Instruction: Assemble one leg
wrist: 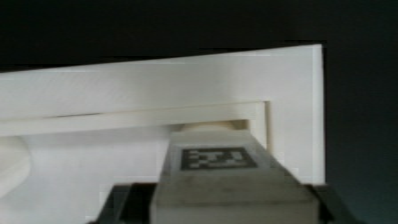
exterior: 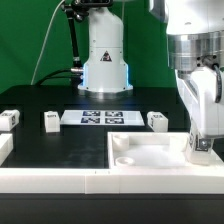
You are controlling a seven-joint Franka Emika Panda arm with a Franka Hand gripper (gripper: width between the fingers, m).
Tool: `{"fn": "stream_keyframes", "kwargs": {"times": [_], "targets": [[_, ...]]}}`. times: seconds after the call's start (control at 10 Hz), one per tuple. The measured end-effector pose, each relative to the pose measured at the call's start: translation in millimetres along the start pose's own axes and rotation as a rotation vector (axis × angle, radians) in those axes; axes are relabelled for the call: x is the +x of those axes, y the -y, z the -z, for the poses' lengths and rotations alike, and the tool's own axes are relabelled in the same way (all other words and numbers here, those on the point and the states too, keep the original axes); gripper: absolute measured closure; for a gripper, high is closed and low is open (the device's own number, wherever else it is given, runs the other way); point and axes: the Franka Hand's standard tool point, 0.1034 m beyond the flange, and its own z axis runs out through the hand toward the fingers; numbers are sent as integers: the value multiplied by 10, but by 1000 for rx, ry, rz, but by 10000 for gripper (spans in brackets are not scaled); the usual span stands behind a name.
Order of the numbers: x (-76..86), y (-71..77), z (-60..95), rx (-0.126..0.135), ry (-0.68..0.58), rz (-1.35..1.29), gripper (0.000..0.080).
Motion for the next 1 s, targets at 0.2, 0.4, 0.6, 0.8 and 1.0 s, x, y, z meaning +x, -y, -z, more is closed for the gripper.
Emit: {"fn": "stream_keyframes", "kwargs": {"times": [0.2,0.4,0.6,0.8,1.0], "targets": [[0,0,-1,0,2,-12,508],[-7,-2,-2,-1,3,40,416],[-25,-10,-5,-2,1,170,212],[-32,-11,-6,-1,2,415,153],[-30,-10,-6,-1,1,618,153]]}}
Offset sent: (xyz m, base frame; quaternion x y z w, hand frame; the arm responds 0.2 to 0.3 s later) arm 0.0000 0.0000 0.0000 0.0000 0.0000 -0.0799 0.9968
